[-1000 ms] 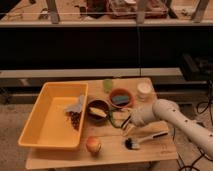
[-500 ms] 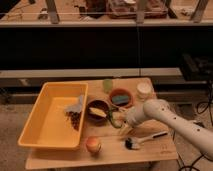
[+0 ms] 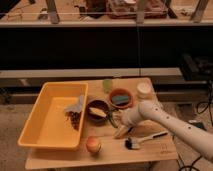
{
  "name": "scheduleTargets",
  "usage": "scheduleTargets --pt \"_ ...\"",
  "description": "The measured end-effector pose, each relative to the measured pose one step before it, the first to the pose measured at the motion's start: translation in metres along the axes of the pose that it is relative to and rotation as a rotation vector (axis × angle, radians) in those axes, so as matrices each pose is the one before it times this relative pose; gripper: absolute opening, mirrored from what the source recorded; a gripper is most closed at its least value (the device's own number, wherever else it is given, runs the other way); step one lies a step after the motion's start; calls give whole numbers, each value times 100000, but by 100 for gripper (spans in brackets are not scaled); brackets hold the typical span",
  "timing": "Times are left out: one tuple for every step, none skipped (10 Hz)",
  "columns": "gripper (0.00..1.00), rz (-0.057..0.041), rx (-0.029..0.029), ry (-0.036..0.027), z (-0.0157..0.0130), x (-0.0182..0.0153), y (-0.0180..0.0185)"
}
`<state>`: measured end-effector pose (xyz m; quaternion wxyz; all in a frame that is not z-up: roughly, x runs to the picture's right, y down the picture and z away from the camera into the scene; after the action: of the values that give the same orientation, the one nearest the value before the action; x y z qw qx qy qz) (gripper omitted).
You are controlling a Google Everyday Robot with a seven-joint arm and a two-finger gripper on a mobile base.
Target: Place pepper in tray
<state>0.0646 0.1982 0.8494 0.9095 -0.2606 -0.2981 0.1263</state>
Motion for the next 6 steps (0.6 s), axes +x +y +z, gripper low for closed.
scheduleTargets --pt "76 3602 -314 -1406 652 384 -147" --pt "70 1475 -120 -507 221 169 -83" --pt "62 1279 -12 -586 106 111 -114" --pt "51 1551 3 -777 60 214 -99" --pt "41 1185 -106 -879 109 57 -109" --pt "39 867 -249 -721 80 -26 34"
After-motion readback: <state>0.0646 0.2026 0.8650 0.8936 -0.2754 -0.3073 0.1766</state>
